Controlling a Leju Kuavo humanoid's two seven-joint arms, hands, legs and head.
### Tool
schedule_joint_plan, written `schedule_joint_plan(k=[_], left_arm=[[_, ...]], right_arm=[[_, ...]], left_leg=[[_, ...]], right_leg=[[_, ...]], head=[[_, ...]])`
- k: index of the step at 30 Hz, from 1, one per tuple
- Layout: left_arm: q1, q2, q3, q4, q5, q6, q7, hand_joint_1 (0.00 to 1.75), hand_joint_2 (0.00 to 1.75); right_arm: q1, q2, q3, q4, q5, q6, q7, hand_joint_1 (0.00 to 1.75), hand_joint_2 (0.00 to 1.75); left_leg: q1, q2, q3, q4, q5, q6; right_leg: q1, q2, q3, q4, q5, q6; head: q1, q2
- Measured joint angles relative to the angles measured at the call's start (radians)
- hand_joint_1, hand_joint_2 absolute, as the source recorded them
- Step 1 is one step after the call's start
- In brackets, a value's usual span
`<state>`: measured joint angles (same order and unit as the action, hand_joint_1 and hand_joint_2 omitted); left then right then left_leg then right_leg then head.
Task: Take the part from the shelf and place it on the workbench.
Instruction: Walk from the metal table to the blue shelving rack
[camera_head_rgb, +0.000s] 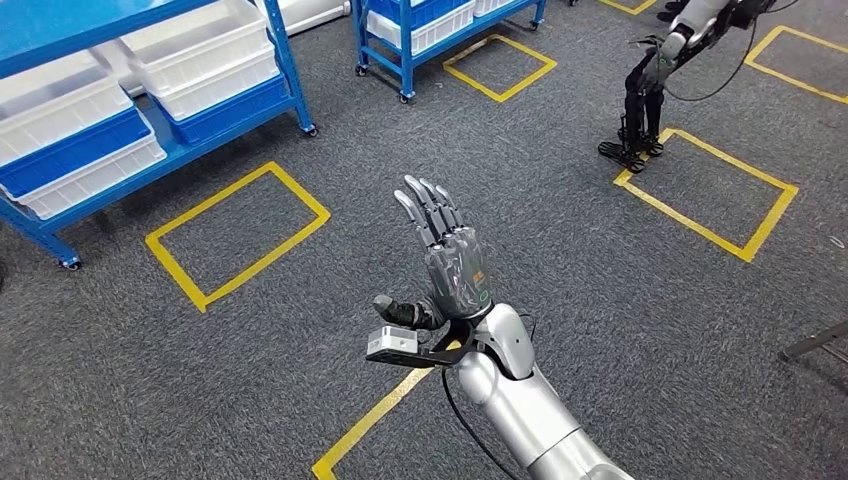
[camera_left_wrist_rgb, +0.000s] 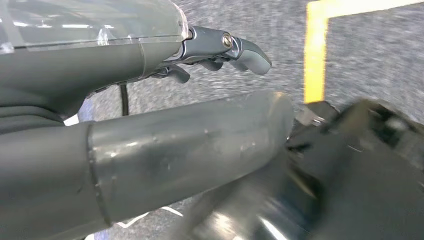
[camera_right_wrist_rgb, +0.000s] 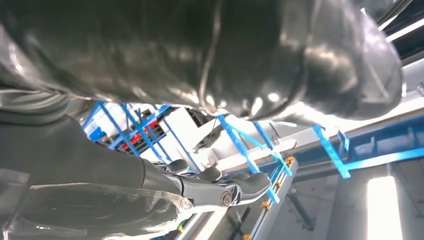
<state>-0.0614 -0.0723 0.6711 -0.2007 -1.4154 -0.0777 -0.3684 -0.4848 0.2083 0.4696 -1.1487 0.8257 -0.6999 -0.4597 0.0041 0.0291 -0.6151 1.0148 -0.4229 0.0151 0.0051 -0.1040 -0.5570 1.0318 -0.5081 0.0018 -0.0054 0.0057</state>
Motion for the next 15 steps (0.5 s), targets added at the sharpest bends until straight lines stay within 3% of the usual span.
schedule_joint_plan(k=[1, 3, 5, 6, 7, 8, 10, 12, 14, 15], left_arm=[[0.002, 0.001, 0.006, 0.0, 0.001, -0.001, 0.001, 0.0, 0.0], [0.001, 0.003, 0.015, 0.0, 0.007, -0.002, 0.005, 0.0, 0.0], [-0.001, 0.004, 0.025, 0.0, 0.012, -0.004, 0.017, 0.0, 0.0], [-0.001, 0.004, 0.031, 0.0, 0.014, -0.005, 0.025, 0.0, 0.0], [-0.001, 0.005, 0.035, 0.0, 0.014, -0.006, 0.032, 0.0, 0.0], [-0.001, 0.005, 0.039, 0.0, 0.014, -0.006, 0.038, 0.0, 0.0], [-0.001, 0.006, 0.046, 0.0, 0.015, -0.006, 0.047, 0.0, 0.0], [-0.002, 0.007, 0.052, 0.0, 0.018, -0.005, 0.052, 0.0, 0.0], [0.0, 0.009, 0.058, 0.0, 0.021, -0.005, 0.055, 0.0, 0.0], [0.002, 0.01, 0.061, 0.0, 0.024, -0.006, 0.056, 0.0, 0.0]], right_arm=[[0.0, 0.0, -0.001, 0.001, -0.001, 0.0, 0.0, 0.0, 0.0], [0.003, -0.002, -0.004, 0.004, -0.004, 0.0, 0.0, 0.0, 0.0], [0.009, -0.006, -0.008, 0.01, -0.011, 0.0, 0.001, 0.0, 0.0], [0.012, -0.009, -0.01, 0.014, -0.016, 0.0, 0.001, 0.0, 0.0], [0.013, -0.01, -0.011, 0.018, -0.022, 0.0, 0.0, 0.0, 0.0], [0.013, -0.012, -0.014, 0.022, -0.028, 0.0, -0.003, 0.0, 0.0], [0.012, -0.015, -0.024, 0.032, -0.042, 0.0, -0.009, 0.0, 0.0], [0.011, -0.019, -0.035, 0.045, -0.053, 0.0, -0.015, 0.0, 0.0], [0.007, -0.022, -0.044, 0.062, -0.057, 0.0, -0.021, 0.0, 0.0], [0.002, -0.022, -0.048, 0.073, -0.056, 0.0, -0.026, 0.0, 0.0]], left_leg=[[0.003, -0.008, 0.002, -0.005, 0.004, 0.006], [0.005, -0.027, 0.003, -0.011, 0.009, 0.015], [0.006, -0.051, 0.001, -0.01, 0.01, 0.017], [0.006, -0.065, 0.001, -0.009, 0.01, 0.017], [0.006, -0.078, 0.001, -0.007, 0.01, 0.017], [0.007, -0.092, 0.001, -0.004, 0.009, 0.015], [0.007, -0.116, -0.005, 0.006, 0.006, 0.008], [0.008, -0.139, -0.017, 0.012, 0.008, -0.004], [0.013, -0.161, -0.025, 0.01, 0.014, -0.02], [0.013, -0.156, -0.029, 0.013, 0.012, -0.025]], right_leg=[[-0.002, 0.022, -0.009, 0.022, -0.017, 0.005], [-0.007, 0.078, -0.056, 0.125, -0.074, 0.01], [-0.009, 0.099, -0.117, 0.244, -0.116, 0.013], [-0.011, 0.102, -0.131, 0.266, -0.111, 0.014], [-0.014, 0.104, -0.128, 0.25, -0.086, 0.015], [-0.018, 0.111, -0.108, 0.199, -0.048, 0.016], [-0.028, 0.158, -0.057, 0.076, 0.01, 0.017], [-0.032, 0.192, -0.036, 0.02, 0.023, 0.015], [-0.028, 0.175, -0.034, 0.014, 0.025, 0.004], [-0.027, 0.163, -0.031, 0.01, 0.028, -0.003]], head=[[0.0, 0.0], [0.001, 0.0], [0.001, 0.0], [0.001, 0.0], [0.001, 0.0], [0.001, 0.0], [0.0, 0.0], [0.0, 0.0], [0.0, 0.0], [0.0, 0.0]])
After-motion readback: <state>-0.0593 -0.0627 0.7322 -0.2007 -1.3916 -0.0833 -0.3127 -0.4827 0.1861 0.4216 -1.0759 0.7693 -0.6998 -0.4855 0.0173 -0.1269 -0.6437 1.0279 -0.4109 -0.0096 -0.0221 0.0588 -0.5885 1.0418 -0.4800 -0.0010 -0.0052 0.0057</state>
